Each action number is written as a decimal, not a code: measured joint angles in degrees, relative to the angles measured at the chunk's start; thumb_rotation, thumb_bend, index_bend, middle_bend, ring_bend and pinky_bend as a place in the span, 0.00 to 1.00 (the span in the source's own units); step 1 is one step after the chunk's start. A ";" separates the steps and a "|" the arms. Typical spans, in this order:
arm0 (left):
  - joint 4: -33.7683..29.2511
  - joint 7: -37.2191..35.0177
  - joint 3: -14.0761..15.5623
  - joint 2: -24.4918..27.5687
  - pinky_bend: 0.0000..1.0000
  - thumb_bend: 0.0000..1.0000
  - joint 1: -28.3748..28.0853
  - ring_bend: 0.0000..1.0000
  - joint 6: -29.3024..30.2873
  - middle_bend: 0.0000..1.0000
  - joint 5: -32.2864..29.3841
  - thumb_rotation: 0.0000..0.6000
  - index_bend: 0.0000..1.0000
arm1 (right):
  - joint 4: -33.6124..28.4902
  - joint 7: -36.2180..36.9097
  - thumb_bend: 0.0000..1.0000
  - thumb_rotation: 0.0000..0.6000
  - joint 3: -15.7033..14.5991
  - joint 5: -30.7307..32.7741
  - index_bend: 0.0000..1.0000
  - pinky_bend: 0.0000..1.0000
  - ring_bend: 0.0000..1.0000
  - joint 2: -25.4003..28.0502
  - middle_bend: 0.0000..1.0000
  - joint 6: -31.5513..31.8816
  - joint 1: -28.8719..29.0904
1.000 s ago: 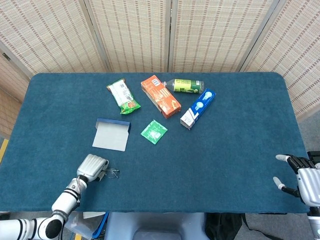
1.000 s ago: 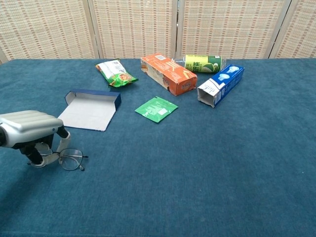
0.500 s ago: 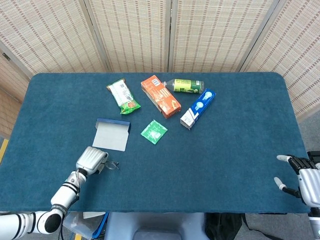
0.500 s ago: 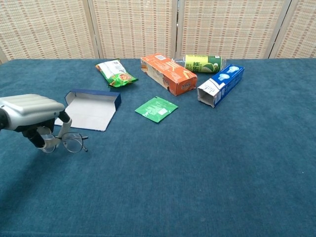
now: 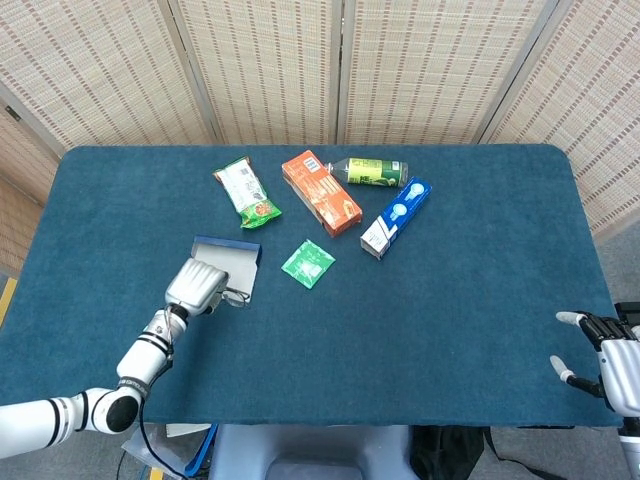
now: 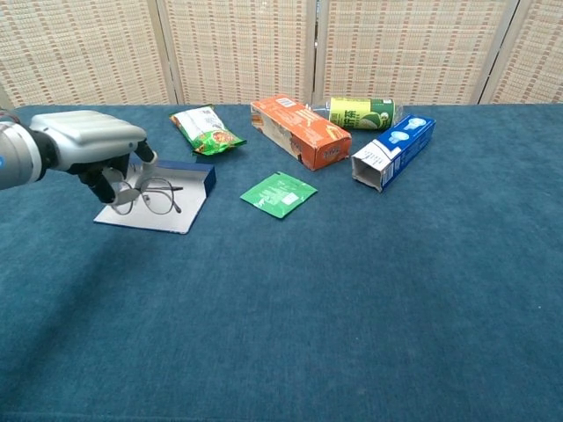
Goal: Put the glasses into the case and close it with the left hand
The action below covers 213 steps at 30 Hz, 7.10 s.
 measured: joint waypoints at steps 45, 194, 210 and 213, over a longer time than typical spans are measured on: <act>30.45 6.65 -2.42 -18.73 1.00 0.46 -11.35 1.00 -4.36 1.00 -16.65 1.00 0.55 | -0.77 -0.64 0.22 1.00 -0.17 0.94 0.29 0.24 0.30 1.13 0.31 0.69 -1.61; 25.12 -2.98 -1.58 -24.08 0.00 0.20 4.61 0.00 8.57 0.00 13.94 1.00 0.00 | -1.85 -1.97 0.22 1.00 0.09 0.30 0.29 0.24 0.30 1.20 0.31 0.95 -1.99; 30.15 -2.20 -3.13 -26.76 0.00 0.20 4.57 0.00 6.51 0.00 12.61 1.00 0.00 | -1.69 -1.83 0.22 1.00 -0.09 0.39 0.29 0.24 0.30 1.24 0.31 1.14 -2.29; 30.74 -2.01 -3.56 -27.06 0.00 0.20 4.41 0.00 6.20 0.00 12.35 1.00 0.00 | -1.66 -1.82 0.22 1.00 -0.06 0.47 0.29 0.24 0.30 1.25 0.31 1.19 -2.34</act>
